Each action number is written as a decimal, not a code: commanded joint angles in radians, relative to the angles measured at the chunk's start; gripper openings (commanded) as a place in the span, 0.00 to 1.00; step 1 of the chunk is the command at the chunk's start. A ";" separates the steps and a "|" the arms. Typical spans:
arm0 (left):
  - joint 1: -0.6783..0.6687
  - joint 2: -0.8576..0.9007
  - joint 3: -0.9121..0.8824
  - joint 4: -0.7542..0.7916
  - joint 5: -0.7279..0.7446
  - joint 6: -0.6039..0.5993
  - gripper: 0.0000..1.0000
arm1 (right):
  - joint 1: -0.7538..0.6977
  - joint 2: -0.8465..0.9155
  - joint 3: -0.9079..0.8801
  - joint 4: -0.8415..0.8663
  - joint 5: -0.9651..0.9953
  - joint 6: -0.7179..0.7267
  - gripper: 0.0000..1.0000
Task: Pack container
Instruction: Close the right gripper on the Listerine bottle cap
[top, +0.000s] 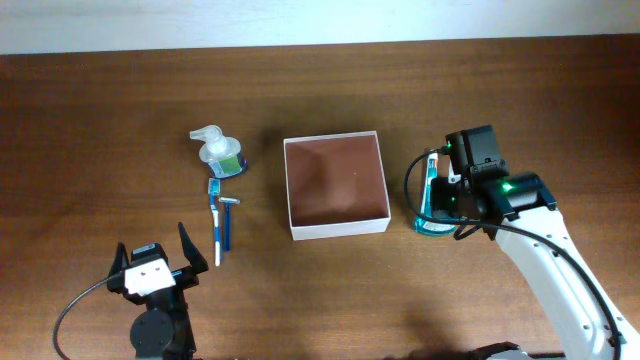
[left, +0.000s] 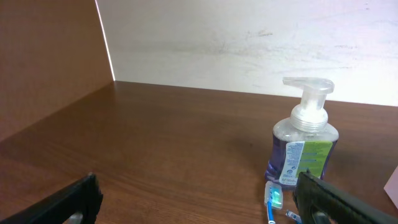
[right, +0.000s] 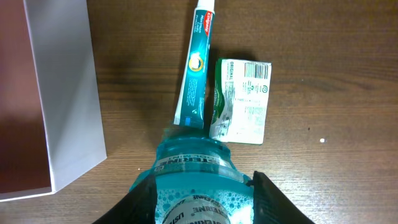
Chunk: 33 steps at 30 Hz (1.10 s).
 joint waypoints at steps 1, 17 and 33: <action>0.005 -0.003 -0.006 0.002 -0.010 0.008 0.99 | 0.008 -0.015 0.016 -0.004 -0.003 0.029 0.40; 0.005 -0.003 -0.006 0.002 -0.010 0.008 0.99 | 0.008 -0.015 0.016 0.011 -0.002 0.030 0.30; 0.005 -0.003 -0.006 0.002 -0.010 0.008 0.99 | 0.008 -0.015 0.153 -0.041 -0.011 0.030 0.28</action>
